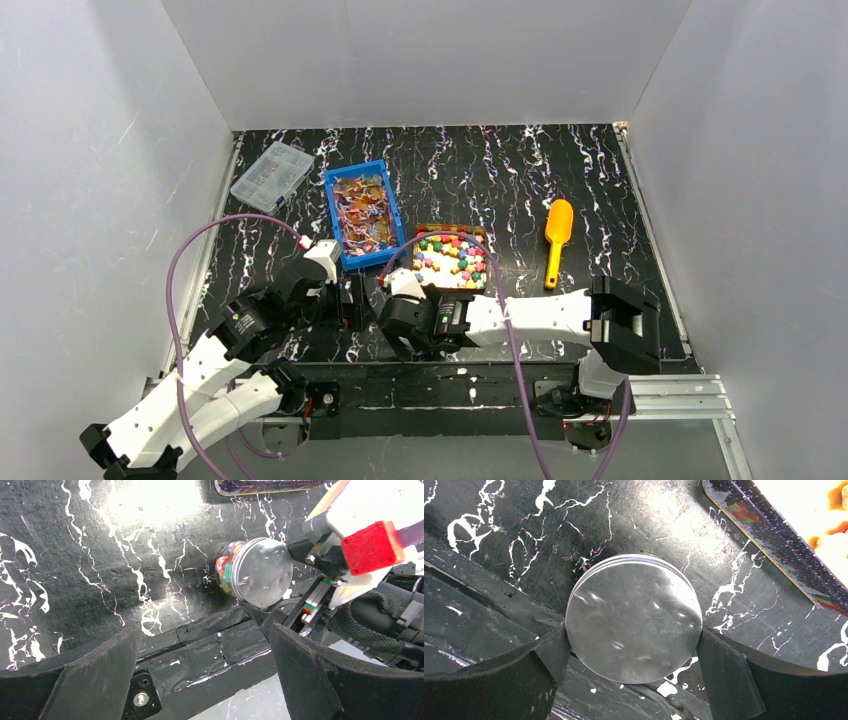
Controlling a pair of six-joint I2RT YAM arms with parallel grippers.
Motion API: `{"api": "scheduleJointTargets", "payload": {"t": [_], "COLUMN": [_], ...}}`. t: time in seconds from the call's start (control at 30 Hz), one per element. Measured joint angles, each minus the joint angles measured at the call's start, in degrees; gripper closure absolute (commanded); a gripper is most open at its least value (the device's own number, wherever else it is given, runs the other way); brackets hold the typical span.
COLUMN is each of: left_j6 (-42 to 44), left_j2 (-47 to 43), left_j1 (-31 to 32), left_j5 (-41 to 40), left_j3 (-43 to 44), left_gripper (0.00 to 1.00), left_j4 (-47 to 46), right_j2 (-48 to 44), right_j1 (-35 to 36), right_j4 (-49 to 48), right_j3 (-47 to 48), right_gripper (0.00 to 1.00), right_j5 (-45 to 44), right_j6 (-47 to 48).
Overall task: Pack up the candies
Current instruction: Close the bottle lid on the packing bottle.
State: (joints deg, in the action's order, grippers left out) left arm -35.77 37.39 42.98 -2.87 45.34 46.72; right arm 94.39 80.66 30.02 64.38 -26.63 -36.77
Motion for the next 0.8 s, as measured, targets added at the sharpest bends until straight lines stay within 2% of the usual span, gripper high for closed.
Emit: {"api": "scheduleJointTargets", "payload": {"t": [0.8], "left_j6": [-0.04], "left_j2": [0.02], "left_j1": [0.00], "left_j5": [0.59], "left_j3": [-0.85], "left_gripper": [0.01], "left_j4": [-0.42], "right_j2": [1.66], "right_j1": [-0.11], "right_j4": [-0.44], "right_j3": [0.02], "right_gripper": [0.02], "right_j5": [0.74], "right_j6": [0.96]}}
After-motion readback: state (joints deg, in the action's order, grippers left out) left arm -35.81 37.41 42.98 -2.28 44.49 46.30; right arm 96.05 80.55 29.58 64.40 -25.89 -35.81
